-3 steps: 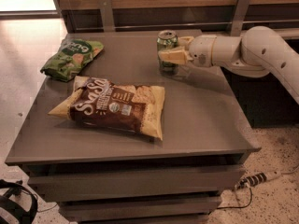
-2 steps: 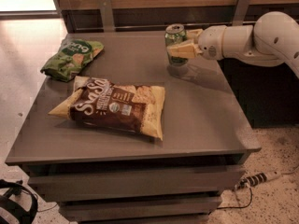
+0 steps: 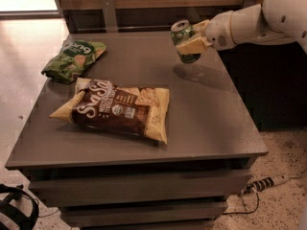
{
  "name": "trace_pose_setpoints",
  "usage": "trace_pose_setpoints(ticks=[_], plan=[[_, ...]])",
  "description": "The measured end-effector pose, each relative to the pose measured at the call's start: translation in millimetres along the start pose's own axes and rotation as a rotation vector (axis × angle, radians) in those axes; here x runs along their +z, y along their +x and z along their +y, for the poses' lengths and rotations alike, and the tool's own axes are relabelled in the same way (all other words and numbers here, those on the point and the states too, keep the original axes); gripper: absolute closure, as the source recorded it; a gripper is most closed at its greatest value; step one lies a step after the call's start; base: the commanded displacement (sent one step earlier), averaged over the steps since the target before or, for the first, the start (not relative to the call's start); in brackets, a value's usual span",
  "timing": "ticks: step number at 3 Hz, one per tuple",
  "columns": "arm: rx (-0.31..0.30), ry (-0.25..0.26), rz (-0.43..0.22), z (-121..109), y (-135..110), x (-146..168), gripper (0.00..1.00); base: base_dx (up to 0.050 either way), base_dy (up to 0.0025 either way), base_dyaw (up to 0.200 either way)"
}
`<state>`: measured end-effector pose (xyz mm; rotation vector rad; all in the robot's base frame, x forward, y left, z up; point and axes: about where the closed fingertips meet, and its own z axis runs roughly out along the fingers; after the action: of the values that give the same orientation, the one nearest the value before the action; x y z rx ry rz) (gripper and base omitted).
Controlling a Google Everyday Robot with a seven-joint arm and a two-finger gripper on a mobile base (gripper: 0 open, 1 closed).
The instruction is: Knock green can over
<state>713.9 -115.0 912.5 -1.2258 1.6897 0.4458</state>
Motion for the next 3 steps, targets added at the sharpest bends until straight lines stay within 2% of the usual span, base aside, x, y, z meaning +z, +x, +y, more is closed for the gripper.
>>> trace_pose_setpoints(ticks=[1,2,3], plan=[[-0.071,-0.035,0.131,5,-1,4,1.00,0.000,0.00000,0.000],[-0.113,-0.080,0.269,13,3,5,1.00,0.000,0.00000,0.000],[-0.130,-0.127,0.394,21,13,5,1.00,0.000,0.00000,0.000]])
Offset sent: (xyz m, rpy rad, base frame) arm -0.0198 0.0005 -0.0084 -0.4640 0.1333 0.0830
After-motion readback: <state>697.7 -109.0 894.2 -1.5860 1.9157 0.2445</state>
